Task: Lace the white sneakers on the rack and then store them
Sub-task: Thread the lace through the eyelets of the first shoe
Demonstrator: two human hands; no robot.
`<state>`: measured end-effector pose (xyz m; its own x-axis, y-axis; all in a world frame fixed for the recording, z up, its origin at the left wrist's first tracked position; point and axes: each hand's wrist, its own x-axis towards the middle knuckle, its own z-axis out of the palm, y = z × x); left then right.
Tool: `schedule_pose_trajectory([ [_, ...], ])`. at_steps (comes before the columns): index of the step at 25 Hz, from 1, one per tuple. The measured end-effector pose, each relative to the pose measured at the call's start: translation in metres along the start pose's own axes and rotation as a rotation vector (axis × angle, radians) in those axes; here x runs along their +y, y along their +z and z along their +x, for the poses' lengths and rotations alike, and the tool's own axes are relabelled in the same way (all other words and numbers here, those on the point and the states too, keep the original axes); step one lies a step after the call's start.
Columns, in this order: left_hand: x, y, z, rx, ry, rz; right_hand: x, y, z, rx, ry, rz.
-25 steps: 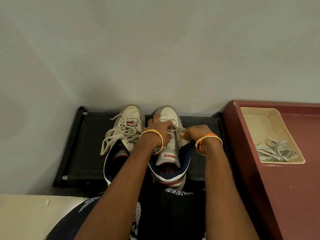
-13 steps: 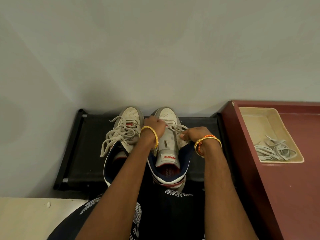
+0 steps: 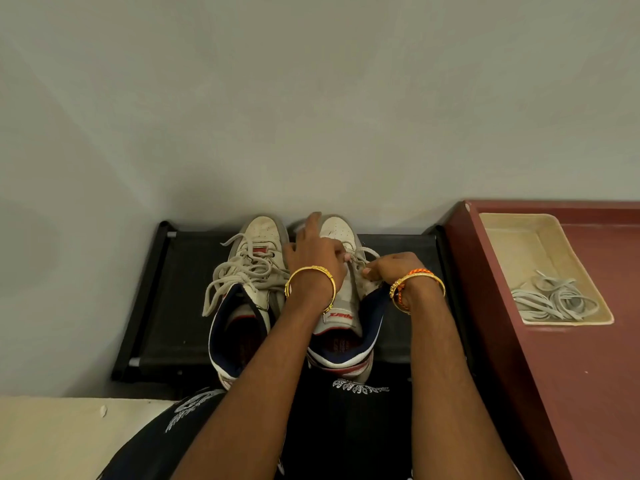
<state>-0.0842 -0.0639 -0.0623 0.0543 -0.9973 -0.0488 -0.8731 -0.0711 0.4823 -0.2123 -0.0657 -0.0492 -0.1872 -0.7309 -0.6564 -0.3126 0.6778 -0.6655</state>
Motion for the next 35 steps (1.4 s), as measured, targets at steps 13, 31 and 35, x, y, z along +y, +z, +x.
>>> schedule_pose_trajectory([
  [13,-0.001,-0.023,0.002,-0.140,-0.117,-0.309,0.007,0.004,0.009,0.035,-0.017,-0.047],
  [31,-0.029,-0.065,0.008,0.510,-0.584,-1.281,0.003,0.004,0.007,0.021,-0.001,-0.112],
  [35,-0.026,-0.062,0.009,0.308,-0.505,-1.161,0.003,0.006,0.008,0.028,-0.005,-0.111],
])
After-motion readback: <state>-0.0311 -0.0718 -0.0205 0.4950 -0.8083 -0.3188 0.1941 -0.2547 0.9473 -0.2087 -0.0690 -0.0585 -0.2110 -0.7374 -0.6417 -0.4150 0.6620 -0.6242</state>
